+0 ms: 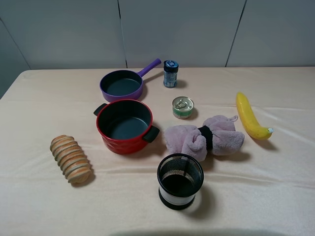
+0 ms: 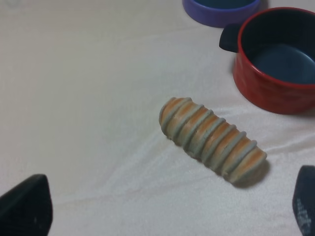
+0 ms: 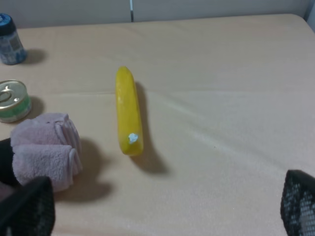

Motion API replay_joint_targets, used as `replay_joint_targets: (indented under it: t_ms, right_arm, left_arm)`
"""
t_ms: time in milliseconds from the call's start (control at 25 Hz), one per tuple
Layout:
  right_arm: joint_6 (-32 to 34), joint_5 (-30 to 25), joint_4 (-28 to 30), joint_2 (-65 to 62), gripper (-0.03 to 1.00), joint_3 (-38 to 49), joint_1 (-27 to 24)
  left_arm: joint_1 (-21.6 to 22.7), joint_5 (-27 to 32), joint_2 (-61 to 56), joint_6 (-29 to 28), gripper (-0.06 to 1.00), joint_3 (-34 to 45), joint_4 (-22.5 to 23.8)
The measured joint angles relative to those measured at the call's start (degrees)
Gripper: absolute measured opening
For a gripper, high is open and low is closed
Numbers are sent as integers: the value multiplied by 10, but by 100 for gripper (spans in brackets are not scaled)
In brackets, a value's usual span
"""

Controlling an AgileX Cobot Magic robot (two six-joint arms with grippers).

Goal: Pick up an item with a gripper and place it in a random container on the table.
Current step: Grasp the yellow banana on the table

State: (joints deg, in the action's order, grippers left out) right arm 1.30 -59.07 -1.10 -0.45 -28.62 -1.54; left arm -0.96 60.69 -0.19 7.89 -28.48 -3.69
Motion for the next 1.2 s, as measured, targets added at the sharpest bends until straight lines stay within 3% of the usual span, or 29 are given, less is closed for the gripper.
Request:
replay_joint_targets:
  t_ms: [1200]
  right_arm:
    - [0,0,0,0,69,0,0]
  left_arm:
    - [0,0,0,0,99,0,0]
